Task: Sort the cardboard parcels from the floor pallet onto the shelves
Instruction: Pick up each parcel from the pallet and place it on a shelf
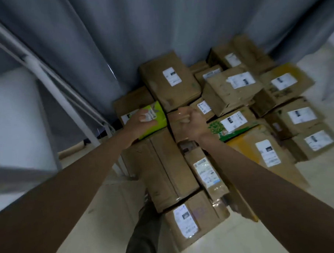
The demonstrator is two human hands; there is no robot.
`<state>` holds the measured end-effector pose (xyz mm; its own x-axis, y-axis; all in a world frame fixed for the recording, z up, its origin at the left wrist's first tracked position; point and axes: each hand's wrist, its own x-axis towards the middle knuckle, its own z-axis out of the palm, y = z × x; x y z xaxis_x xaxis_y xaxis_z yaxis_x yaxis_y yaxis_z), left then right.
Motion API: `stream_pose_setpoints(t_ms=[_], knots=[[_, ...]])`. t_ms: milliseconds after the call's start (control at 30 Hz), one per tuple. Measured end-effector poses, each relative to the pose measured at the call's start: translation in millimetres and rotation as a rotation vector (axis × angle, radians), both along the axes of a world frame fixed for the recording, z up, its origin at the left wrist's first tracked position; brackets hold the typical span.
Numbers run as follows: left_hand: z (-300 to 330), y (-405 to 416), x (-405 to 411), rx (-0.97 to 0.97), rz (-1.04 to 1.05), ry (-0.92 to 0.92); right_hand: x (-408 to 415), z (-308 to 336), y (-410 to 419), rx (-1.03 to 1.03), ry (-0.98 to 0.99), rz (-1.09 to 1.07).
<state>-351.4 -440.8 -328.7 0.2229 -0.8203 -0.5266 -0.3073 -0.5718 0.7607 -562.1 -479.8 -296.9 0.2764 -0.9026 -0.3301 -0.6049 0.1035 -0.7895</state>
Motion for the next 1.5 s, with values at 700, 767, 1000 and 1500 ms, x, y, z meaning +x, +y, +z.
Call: stream_pose_setpoints(t_ms=[700,767,1000,1500], knots=[[472,433,80,-0.458,-0.081,-0.646,110,465,317,-0.556,0.068,0.766],[492,475,108,-0.436,-0.031,-0.695,148,481,346,-0.580,0.036,0.831],[548,648,223,-0.333,0.211,-0.864,309,525,480,-0.701,-0.074,1.061],[578,868,374,-0.213,0.465,-0.977,516,547,677,-0.766,-0.143,1.302]])
